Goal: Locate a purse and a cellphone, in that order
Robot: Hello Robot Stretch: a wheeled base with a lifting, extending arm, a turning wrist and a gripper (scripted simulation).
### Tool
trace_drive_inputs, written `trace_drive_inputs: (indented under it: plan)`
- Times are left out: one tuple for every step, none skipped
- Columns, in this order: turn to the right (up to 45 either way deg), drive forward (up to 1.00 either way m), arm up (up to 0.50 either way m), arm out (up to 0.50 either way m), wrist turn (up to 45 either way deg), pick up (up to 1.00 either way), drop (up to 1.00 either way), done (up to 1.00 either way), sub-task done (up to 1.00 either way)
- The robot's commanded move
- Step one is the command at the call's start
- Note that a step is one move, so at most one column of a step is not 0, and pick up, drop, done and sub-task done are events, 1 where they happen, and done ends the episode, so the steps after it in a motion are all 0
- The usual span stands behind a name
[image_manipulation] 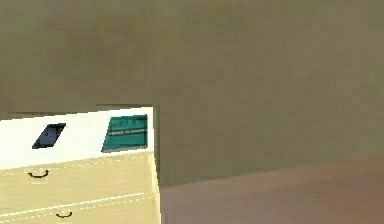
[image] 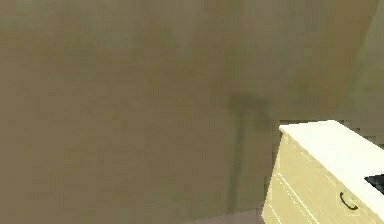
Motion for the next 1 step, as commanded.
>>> trace_drive_inputs:
  plan:
    - [0.0, 0.2, 0.0, 0.0, 0.0, 0.0, 0.0, 0.0, 0.0]
